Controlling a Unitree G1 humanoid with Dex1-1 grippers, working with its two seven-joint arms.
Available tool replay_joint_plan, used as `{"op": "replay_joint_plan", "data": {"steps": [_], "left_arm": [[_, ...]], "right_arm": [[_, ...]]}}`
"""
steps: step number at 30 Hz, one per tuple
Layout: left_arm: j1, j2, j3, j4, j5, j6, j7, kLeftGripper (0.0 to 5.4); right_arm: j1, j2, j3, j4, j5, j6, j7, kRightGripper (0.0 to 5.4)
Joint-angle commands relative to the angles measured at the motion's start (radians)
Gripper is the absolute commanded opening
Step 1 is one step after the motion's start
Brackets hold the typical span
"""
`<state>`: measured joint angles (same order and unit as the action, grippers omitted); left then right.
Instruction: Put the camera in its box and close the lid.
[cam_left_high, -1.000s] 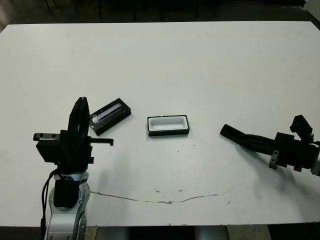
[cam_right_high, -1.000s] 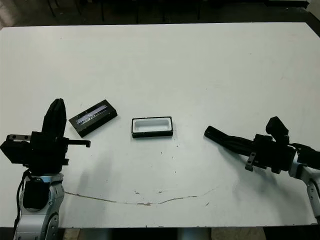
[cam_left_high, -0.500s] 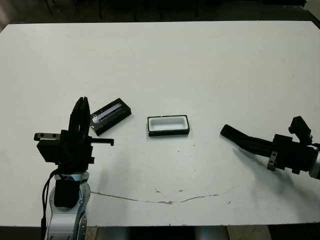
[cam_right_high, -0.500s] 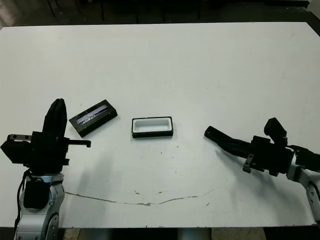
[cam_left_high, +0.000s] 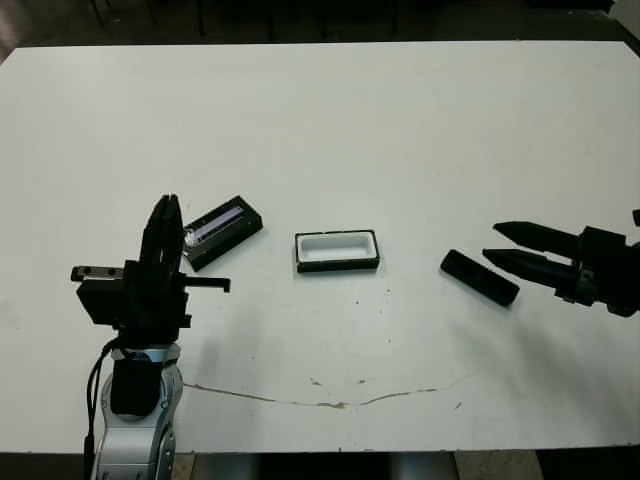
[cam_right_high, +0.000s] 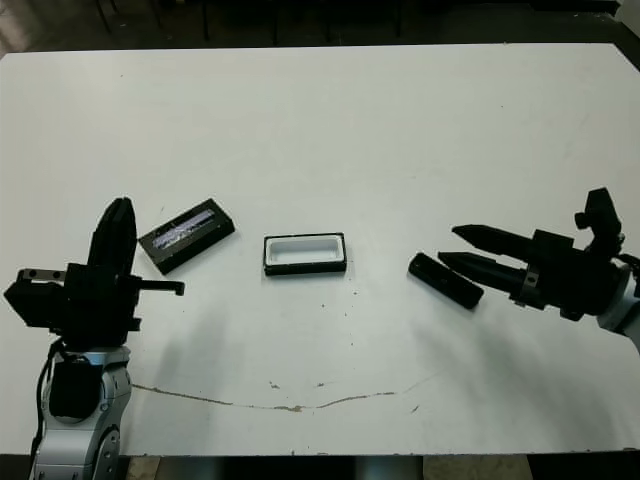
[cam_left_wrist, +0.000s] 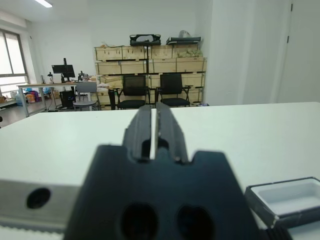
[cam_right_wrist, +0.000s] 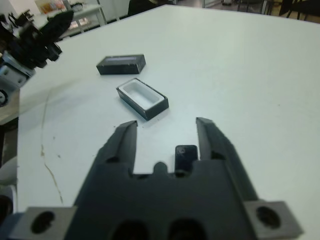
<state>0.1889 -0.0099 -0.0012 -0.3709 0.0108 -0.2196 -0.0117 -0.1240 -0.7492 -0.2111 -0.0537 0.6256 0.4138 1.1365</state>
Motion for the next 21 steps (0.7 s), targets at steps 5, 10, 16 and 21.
{"op": "replay_joint_plan", "data": {"steps": [5, 10, 16, 21], "left_arm": [[0.019, 0.004, 0.003, 0.008, -0.003, 0.011, 0.004, 0.0], [0.019, 0.006, 0.005, 0.008, -0.001, 0.014, 0.005, 0.0], [0.02, 0.008, 0.006, 0.006, -0.001, 0.014, 0.004, 0.0], [0.018, 0.012, 0.009, 0.008, -0.002, 0.01, 0.001, 0.0]], "right_arm": [[0.033, 0.014, 0.049, 0.027, -0.106, -0.082, -0.017, 3.77], [0.031, 0.019, 0.089, 0.1, -0.159, -0.137, 0.0, 4.6], [0.023, 0.053, 0.112, 0.256, -0.2, -0.248, 0.034, 5.39], [0.01, 0.068, 0.118, 0.365, -0.218, -0.29, 0.057, 5.39]]}}
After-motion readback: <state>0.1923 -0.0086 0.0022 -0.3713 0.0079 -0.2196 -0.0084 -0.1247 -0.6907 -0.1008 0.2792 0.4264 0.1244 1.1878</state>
